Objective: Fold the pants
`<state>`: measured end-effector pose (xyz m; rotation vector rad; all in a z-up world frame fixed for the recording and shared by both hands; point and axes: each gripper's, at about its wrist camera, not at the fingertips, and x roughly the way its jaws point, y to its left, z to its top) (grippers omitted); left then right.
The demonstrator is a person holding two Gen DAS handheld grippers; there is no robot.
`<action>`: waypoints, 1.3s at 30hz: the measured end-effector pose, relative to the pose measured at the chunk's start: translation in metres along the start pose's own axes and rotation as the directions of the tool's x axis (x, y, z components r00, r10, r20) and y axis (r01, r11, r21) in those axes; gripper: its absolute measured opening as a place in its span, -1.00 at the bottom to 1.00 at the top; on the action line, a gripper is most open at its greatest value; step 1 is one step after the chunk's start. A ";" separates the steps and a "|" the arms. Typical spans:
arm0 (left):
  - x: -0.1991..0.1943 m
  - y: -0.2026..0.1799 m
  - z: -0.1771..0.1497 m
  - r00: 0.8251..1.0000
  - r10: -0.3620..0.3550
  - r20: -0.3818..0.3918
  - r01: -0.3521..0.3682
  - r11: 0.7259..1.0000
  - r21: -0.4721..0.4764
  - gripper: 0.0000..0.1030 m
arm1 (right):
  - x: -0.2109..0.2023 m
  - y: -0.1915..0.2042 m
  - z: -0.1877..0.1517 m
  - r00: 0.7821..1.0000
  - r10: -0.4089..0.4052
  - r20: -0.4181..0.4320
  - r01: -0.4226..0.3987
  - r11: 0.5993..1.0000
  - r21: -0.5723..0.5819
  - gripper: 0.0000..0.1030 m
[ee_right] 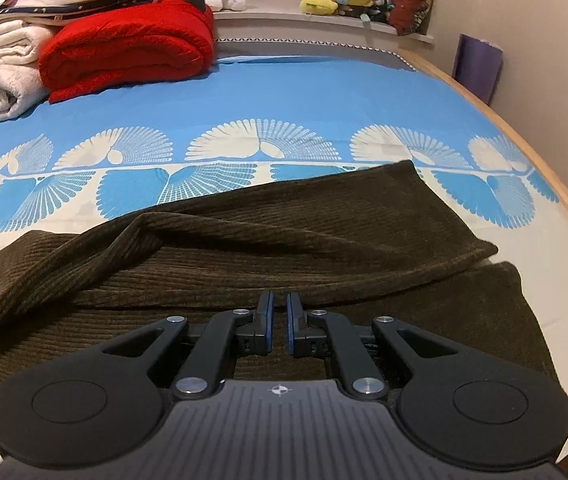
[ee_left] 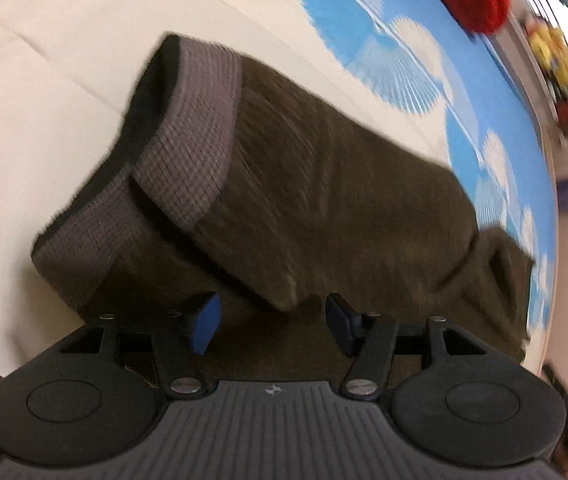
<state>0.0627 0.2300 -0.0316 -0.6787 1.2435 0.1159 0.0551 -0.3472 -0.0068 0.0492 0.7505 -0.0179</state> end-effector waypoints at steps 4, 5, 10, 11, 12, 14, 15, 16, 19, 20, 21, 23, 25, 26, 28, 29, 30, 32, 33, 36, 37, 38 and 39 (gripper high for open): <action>-0.002 0.000 0.009 0.998 0.029 0.062 -0.027 0.999 -0.048 0.22 | 0.007 0.001 0.001 1.000 -0.005 -0.005 0.005 1.000 -0.016 -0.87; -0.001 -0.001 0.011 0.998 0.020 0.062 -0.016 0.998 -0.054 0.22 | 0.009 0.001 0.002 1.000 -0.006 -0.007 0.006 1.000 -0.013 -0.87; 0.001 -0.012 0.015 0.992 0.084 0.094 -0.083 0.996 -0.016 -0.23 | 0.023 -0.005 0.002 1.000 0.021 -0.020 -0.020 0.999 0.047 -0.77; -0.003 -0.010 0.014 0.985 0.124 0.121 -0.122 0.992 -0.022 -0.68 | 0.025 -0.006 0.002 0.999 0.037 -0.014 -0.035 0.997 0.075 -0.71; -0.008 -0.010 0.016 0.975 0.147 0.165 -0.143 0.989 -0.033 -0.73 | 0.027 -0.008 0.003 0.999 0.051 -0.003 -0.051 0.993 0.103 -0.67; -0.023 -0.015 0.016 0.950 0.159 0.267 -0.159 0.987 -0.025 -0.76 | 0.034 -0.007 0.005 0.998 0.068 -0.001 -0.067 0.987 0.145 -0.63; -0.027 -0.022 0.015 0.934 0.177 0.311 -0.187 0.982 0.004 -0.76 | 0.036 -0.006 0.005 0.997 0.076 0.008 -0.076 0.984 0.164 -0.63; -0.029 -0.031 0.013 0.918 0.199 0.343 -0.228 0.973 0.047 -0.76 | 0.039 -0.005 0.007 0.996 0.085 0.019 -0.087 0.979 0.182 -0.63; -0.011 -0.052 0.008 0.899 0.295 0.323 -0.361 0.917 0.167 -0.75 | 0.047 -0.001 0.015 0.992 0.117 0.055 -0.127 0.964 0.232 -0.63; -0.004 -0.052 0.008 0.902 0.321 0.288 -0.380 0.907 0.179 -0.75 | 0.051 0.001 0.019 0.990 0.125 0.070 -0.139 0.959 0.246 -0.63; 0.003 -0.049 0.009 0.909 0.333 0.249 -0.381 0.908 0.177 -0.75 | 0.055 0.002 0.023 0.988 0.132 0.080 -0.148 0.955 0.256 -0.63; 0.004 -0.043 0.011 0.916 0.332 0.225 -0.371 0.914 0.164 -0.75 | 0.066 0.003 0.033 0.983 0.154 0.097 -0.176 0.941 0.287 -0.59; 0.006 -0.042 0.012 0.918 0.333 0.217 -0.371 0.913 0.170 -0.75 | 0.083 0.000 0.043 0.979 0.171 0.108 -0.198 0.921 0.335 -0.50; 0.007 -0.043 0.013 0.918 0.336 0.213 -0.374 0.911 0.174 -0.74 | 0.093 -0.002 0.047 0.978 0.180 0.106 -0.207 0.908 0.365 -0.46; 0.009 -0.043 0.016 0.917 0.340 0.210 -0.379 0.907 0.186 -0.74 | 0.118 -0.006 0.054 0.974 0.205 0.095 -0.226 0.875 0.429 -0.46; 0.012 -0.044 0.016 0.916 0.343 0.208 -0.382 0.904 0.193 -0.74 | 0.131 -0.007 0.058 0.974 0.210 0.087 -0.227 0.862 0.453 -0.45; 0.013 -0.043 0.016 0.916 0.344 0.206 -0.383 0.903 0.194 -0.73 | 0.145 -0.007 0.062 0.974 0.214 0.077 -0.225 0.854 0.469 -0.45; 0.014 -0.043 0.016 0.916 0.346 0.203 -0.384 0.903 0.191 -0.73 | 0.172 -0.005 0.069 0.973 0.223 0.059 -0.223 0.846 0.484 -0.39; 0.014 -0.043 0.016 0.916 0.348 0.202 -0.385 0.903 0.190 -0.73 | 0.186 -0.003 0.073 0.976 0.215 0.047 -0.210 0.846 0.490 -0.34; 0.015 -0.043 0.018 0.916 0.349 0.199 -0.384 0.906 0.180 -0.73 | 0.219 0.001 0.078 0.982 0.187 0.011 -0.164 0.831 0.531 0.01; 0.015 -0.043 0.018 0.916 0.348 0.198 -0.383 0.907 0.177 -0.73 | 0.231 0.004 0.080 0.982 0.189 -0.010 -0.154 0.823 0.546 0.04; 0.015 -0.043 0.018 0.917 0.348 0.197 -0.382 0.908 0.174 -0.73 | 0.241 0.007 0.081 0.980 0.196 -0.033 -0.145 0.818 0.556 0.05; 0.015 -0.043 0.018 0.917 0.348 0.196 -0.382 0.908 0.174 -0.73 | 0.250 0.011 0.082 0.980 0.194 -0.048 -0.135 0.820 0.556 0.05</action>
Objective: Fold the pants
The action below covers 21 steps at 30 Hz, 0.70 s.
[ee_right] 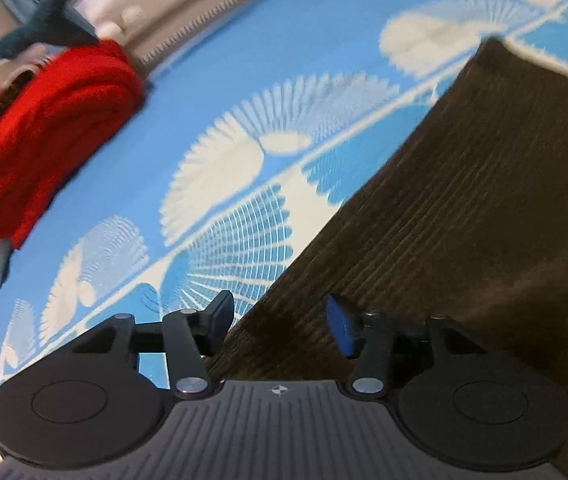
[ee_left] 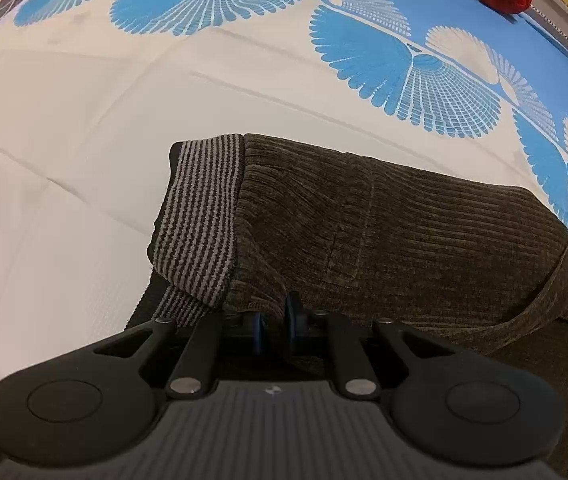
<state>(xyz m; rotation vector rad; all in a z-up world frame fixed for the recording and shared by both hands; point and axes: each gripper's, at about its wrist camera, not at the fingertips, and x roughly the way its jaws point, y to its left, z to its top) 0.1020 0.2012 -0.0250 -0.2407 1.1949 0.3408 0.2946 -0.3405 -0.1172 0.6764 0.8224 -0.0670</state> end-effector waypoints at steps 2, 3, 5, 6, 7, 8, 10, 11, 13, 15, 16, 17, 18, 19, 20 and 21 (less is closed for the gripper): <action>0.000 0.000 0.000 1.000 0.001 0.001 -0.001 1.000 0.004 -0.73 | 0.009 0.011 -0.001 0.999 -0.035 0.028 0.037 0.998 -0.050 0.13; -0.001 0.000 -0.001 1.000 -0.001 0.001 0.001 1.000 0.006 -0.73 | 0.012 0.019 -0.001 0.998 -0.056 0.042 0.060 0.994 -0.092 0.14; -0.002 0.002 -0.001 1.000 -0.011 0.001 0.011 1.000 -0.003 -0.73 | 0.018 0.029 -0.003 0.992 -0.106 0.066 0.116 0.979 -0.169 -0.09; -0.003 0.004 -0.001 1.000 -0.019 -0.001 0.019 1.000 -0.011 -0.73 | 0.020 0.032 -0.003 0.987 -0.142 0.075 0.154 0.967 -0.204 -0.30; -0.004 0.005 -0.001 1.000 -0.025 -0.001 0.025 1.000 -0.016 -0.73 | 0.021 0.034 -0.005 0.977 -0.194 0.090 0.209 0.952 -0.225 -0.64; -0.005 0.006 -0.001 1.000 -0.029 0.000 0.029 0.999 -0.019 -0.73 | 0.018 0.032 -0.004 0.972 -0.216 0.098 0.232 0.947 -0.220 -0.77; -0.008 0.007 -0.002 0.999 -0.037 0.003 0.037 0.999 -0.022 -0.74 | 0.010 0.023 -0.004 0.975 -0.198 0.100 0.214 0.961 -0.175 -0.87; -0.009 0.008 -0.001 0.999 -0.041 0.005 0.041 0.999 -0.025 -0.74 | 0.003 0.019 -0.004 0.976 -0.192 0.107 0.207 0.965 -0.163 -0.88; -0.014 0.011 -0.002 0.998 -0.059 0.016 0.060 0.998 -0.033 -0.74 | -0.015 0.015 -0.001 0.978 -0.171 0.121 0.187 0.974 -0.130 -0.89; -0.023 0.016 -0.005 0.995 -0.088 0.043 0.090 0.995 -0.048 -0.76 | -0.046 0.011 0.004 0.978 -0.135 0.159 0.151 0.984 -0.096 -0.89; -0.030 0.019 -0.006 0.992 -0.111 0.067 0.115 0.992 -0.059 -0.76 | -0.065 0.010 0.007 0.975 -0.121 0.187 0.141 0.985 -0.096 -0.89; -0.036 0.023 -0.008 0.986 -0.137 0.094 0.143 0.988 -0.064 -0.77 | -0.087 0.007 0.010 0.971 -0.106 0.214 0.130 0.986 -0.101 -0.89; -0.044 0.026 -0.011 0.979 -0.162 0.123 0.171 0.983 -0.065 -0.79 | -0.107 0.003 0.010 0.968 -0.091 0.232 0.118 0.988 -0.103 -0.89; -0.050 0.028 -0.013 0.973 -0.181 0.146 0.192 0.980 -0.062 -0.79 | -0.126 -0.003 0.009 0.966 -0.078 0.247 0.106 0.989 -0.103 -0.89; -0.057 0.031 -0.017 0.966 -0.197 0.168 0.208 0.977 -0.051 -0.80 | -0.147 -0.011 0.007 0.964 -0.062 0.258 0.092 0.990 -0.106 -0.89; -0.063 0.033 -0.021 0.961 -0.206 0.187 0.216 0.976 -0.033 -0.81 | -0.168 -0.022 0.002 0.965 -0.042 0.260 0.073 0.991 -0.110 -0.90</action>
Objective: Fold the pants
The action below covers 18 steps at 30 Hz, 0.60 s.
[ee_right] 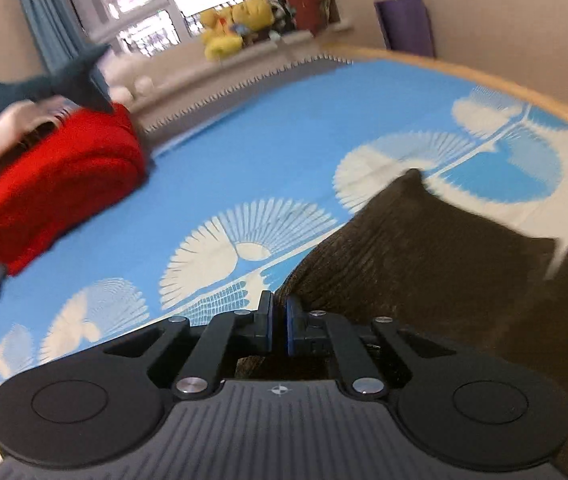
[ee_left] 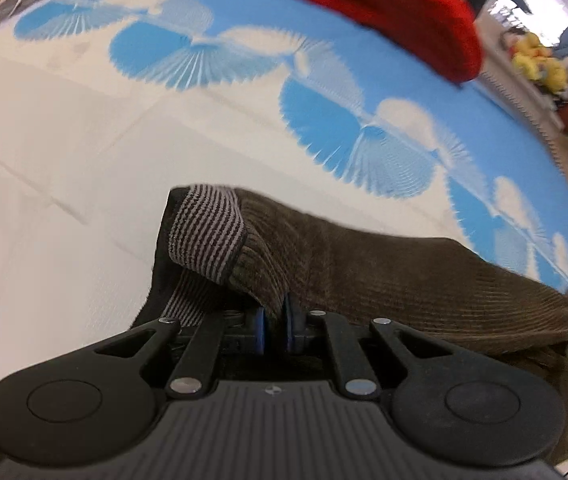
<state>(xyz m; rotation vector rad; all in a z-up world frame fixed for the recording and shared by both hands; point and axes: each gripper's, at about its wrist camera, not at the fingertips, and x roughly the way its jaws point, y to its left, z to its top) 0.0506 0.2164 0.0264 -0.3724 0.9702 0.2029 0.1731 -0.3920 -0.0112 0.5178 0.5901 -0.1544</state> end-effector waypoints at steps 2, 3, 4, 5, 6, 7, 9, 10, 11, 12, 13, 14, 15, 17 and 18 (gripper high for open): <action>-0.011 0.004 -0.007 1.000 -0.014 0.021 0.013 0.999 0.031 -0.82 | -0.039 -0.025 -0.009 1.000 0.026 0.015 -0.026 1.000 0.007 -0.90; -0.016 0.007 -0.010 0.999 -0.020 0.025 0.019 0.999 0.046 -0.82 | -0.056 -0.038 -0.016 0.999 0.037 0.016 -0.038 0.999 0.011 -0.90; -0.020 0.012 -0.011 0.999 -0.028 0.024 0.027 0.998 0.056 -0.82 | -0.071 -0.051 -0.026 0.999 0.051 0.001 -0.051 0.999 0.011 -0.90; -0.022 0.016 -0.014 0.999 -0.037 0.019 0.036 0.997 0.065 -0.82 | -0.082 -0.061 -0.035 0.998 0.058 -0.035 -0.058 0.998 0.001 -0.89; -0.023 0.022 -0.015 0.999 -0.040 0.006 0.040 0.997 0.073 -0.82 | -0.089 -0.072 -0.048 0.995 0.053 -0.090 -0.055 0.998 -0.020 -0.89; -0.019 0.027 -0.016 0.999 -0.035 -0.015 0.036 0.996 0.078 -0.82 | -0.091 -0.082 -0.061 0.986 0.039 -0.165 -0.048 0.998 -0.047 -0.89; -0.004 0.040 -0.019 0.994 -0.022 -0.104 0.029 0.997 0.066 -0.81 | -0.079 -0.099 -0.090 0.928 -0.023 -0.372 -0.029 0.991 -0.133 -0.89; 0.005 0.046 -0.019 0.988 -0.018 -0.154 0.026 0.998 0.050 -0.81 | -0.070 -0.108 -0.102 0.881 -0.063 -0.469 -0.011 0.988 -0.153 -0.90; 0.013 0.050 -0.019 0.982 -0.009 -0.190 0.014 1.000 0.027 -0.77 | -0.065 -0.116 -0.108 0.855 -0.085 -0.511 -0.005 0.985 -0.172 -0.90; 0.017 0.053 -0.018 0.979 -0.002 -0.204 0.001 1.000 -0.004 -0.68 | -0.064 -0.123 -0.111 0.852 -0.107 -0.512 -0.001 0.979 -0.206 -0.89; 0.019 0.056 -0.017 0.979 -0.005 -0.202 -0.002 0.999 -0.034 -0.66 | -0.066 -0.128 -0.110 0.863 -0.120 -0.491 0.003 0.973 -0.233 -0.87; 0.019 0.058 -0.015 0.980 -0.013 -0.199 0.000 0.998 -0.064 -0.61 | -0.069 -0.134 -0.107 0.880 -0.119 -0.461 0.004 0.970 -0.244 -0.87; 0.018 0.060 -0.014 0.981 -0.027 -0.191 0.007 0.995 -0.101 -0.51 | -0.073 -0.140 -0.102 0.898 -0.109 -0.427 0.005 0.972 -0.237 -0.87; 0.018 0.060 -0.013 0.982 -0.048 -0.182 0.021 0.989 -0.147 -0.18 | -0.081 -0.149 -0.090 0.932 -0.068 -0.355 -0.004 0.980 -0.198 -0.84; 0.019 0.060 -0.013 0.982 -0.046 -0.182 0.017 0.988 -0.156 -0.02 | -0.084 -0.150 -0.086 0.946 -0.054 -0.321 -0.008 0.982 -0.189 -0.79</action>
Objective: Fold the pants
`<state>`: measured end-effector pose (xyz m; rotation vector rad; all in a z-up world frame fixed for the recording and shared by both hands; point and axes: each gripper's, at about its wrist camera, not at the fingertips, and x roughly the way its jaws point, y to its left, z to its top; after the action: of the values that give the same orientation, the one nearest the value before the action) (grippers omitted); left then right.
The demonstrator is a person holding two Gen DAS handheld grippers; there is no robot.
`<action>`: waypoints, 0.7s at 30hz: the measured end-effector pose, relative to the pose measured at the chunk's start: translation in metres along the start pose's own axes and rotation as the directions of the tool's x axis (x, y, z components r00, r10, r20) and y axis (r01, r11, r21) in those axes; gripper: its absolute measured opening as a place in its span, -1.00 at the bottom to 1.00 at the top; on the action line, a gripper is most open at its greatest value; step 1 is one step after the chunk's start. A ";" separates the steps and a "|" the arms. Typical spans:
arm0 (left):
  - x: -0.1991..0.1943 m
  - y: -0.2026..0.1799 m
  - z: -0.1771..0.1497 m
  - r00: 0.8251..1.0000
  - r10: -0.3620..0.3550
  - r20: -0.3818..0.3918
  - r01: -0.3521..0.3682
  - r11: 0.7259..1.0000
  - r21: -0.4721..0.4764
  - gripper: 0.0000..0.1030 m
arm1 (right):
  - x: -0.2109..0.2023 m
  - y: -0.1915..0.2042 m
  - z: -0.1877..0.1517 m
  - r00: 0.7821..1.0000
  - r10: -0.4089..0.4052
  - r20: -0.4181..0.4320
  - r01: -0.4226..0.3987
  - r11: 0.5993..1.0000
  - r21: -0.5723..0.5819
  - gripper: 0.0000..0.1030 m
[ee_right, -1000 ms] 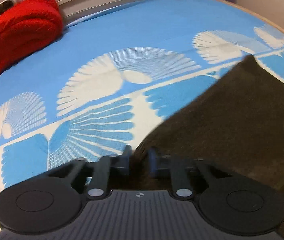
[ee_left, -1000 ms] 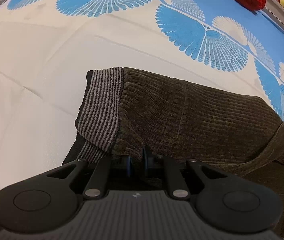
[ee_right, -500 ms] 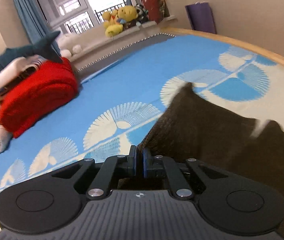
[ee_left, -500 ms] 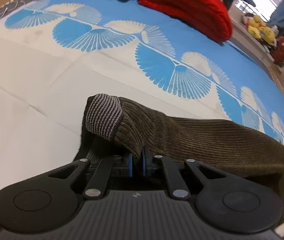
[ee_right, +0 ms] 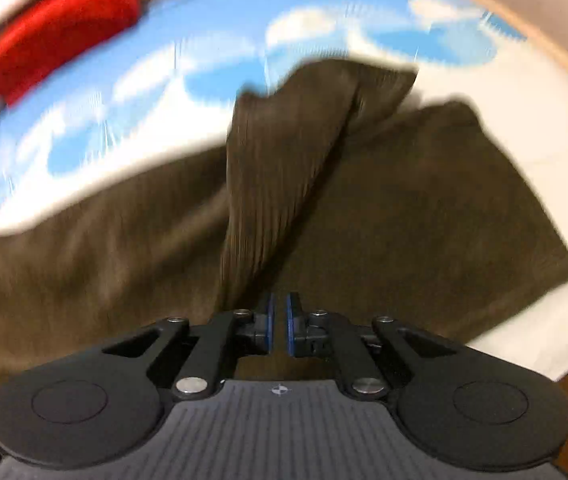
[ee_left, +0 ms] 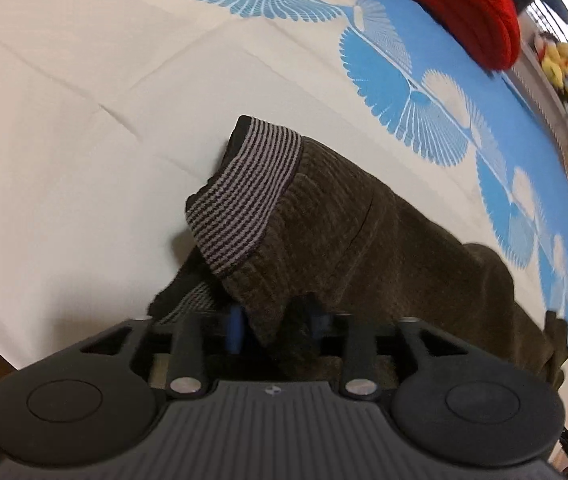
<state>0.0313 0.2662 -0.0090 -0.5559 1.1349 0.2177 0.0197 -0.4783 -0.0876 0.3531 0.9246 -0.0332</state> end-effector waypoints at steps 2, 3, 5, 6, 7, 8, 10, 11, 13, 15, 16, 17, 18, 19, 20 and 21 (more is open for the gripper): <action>0.002 -0.002 0.001 1.000 0.027 0.002 -0.027 1.000 0.005 -0.02 | -0.005 -0.001 0.008 0.997 0.007 0.076 -0.007 1.000 0.000 -0.40; 0.005 -0.001 0.002 0.999 0.039 0.000 -0.039 0.999 0.007 -0.02 | -0.005 0.002 0.012 0.995 0.007 0.100 -0.006 1.000 -0.007 -0.34; 0.010 -0.001 0.005 0.999 0.053 -0.005 -0.053 0.999 0.006 -0.02 | 0.004 0.013 0.019 0.991 -0.006 0.133 0.012 0.999 -0.044 -0.25; 0.011 0.000 0.006 0.998 0.059 -0.007 -0.059 0.998 0.008 -0.05 | 0.009 0.019 0.021 0.989 -0.021 0.145 0.031 0.997 -0.068 -0.24; 0.012 -0.001 0.008 0.998 0.064 -0.006 -0.064 0.998 0.012 -0.06 | 0.015 0.026 0.026 0.988 -0.039 0.149 0.054 0.994 -0.097 -0.22; 0.013 -0.001 0.007 0.998 0.068 -0.004 -0.068 0.998 0.018 -0.09 | 0.023 0.034 0.031 0.986 -0.061 0.152 0.080 0.989 -0.124 -0.22; 0.015 -0.003 0.009 0.997 0.082 0.001 -0.082 0.996 0.039 -0.26 | 0.037 0.050 0.035 0.983 -0.097 0.157 0.123 0.978 -0.168 -0.22; 0.016 -0.004 0.010 0.996 0.090 0.004 -0.090 0.995 0.050 -0.35 | 0.045 0.055 0.036 0.981 -0.108 0.158 0.137 0.973 -0.186 -0.22; 0.019 -0.006 0.011 0.995 0.099 0.002 -0.099 0.993 0.069 -0.41 | 0.059 0.064 0.040 0.977 -0.137 0.161 0.172 0.960 -0.223 -0.22; 0.021 -0.008 0.011 0.994 0.107 -0.002 -0.107 0.990 0.087 -0.46 | 0.073 0.073 0.042 0.972 -0.170 0.165 0.211 0.939 -0.273 -0.22; 0.022 -0.009 0.010 0.994 0.109 -0.002 -0.108 0.990 0.093 -0.47 | 0.078 0.078 0.042 0.967 -0.193 0.166 0.235 0.926 -0.296 -0.22; 0.022 -0.009 0.011 0.994 0.110 -0.003 -0.109 0.989 0.098 -0.48 | 0.084 0.082 0.042 0.962 -0.217 0.165 0.260 0.911 -0.322 -0.23; 0.022 -0.009 0.011 0.994 0.110 -0.002 -0.109 0.989 0.102 -0.49 | 0.091 0.084 0.042 0.958 -0.237 0.160 0.279 0.897 -0.344 -0.23; 0.022 -0.010 0.011 0.994 0.110 -0.001 -0.109 0.989 0.102 -0.49 | 0.095 0.084 0.041 0.956 -0.247 0.157 0.288 0.888 -0.358 -0.23; 0.023 -0.011 0.011 0.994 0.111 0.001 -0.110 0.989 0.101 -0.51 | 0.096 0.083 0.042 0.957 -0.246 0.156 0.287 0.887 -0.363 -0.26; 0.022 -0.011 0.011 0.994 0.112 0.004 -0.112 0.989 0.100 -0.54 | 0.096 0.081 0.044 0.958 -0.239 0.160 0.282 0.891 -0.356 -0.46</action>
<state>0.0542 0.2595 -0.0225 -0.4036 1.1731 0.2555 0.1265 -0.4037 -0.1158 -0.1324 0.8398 -0.1198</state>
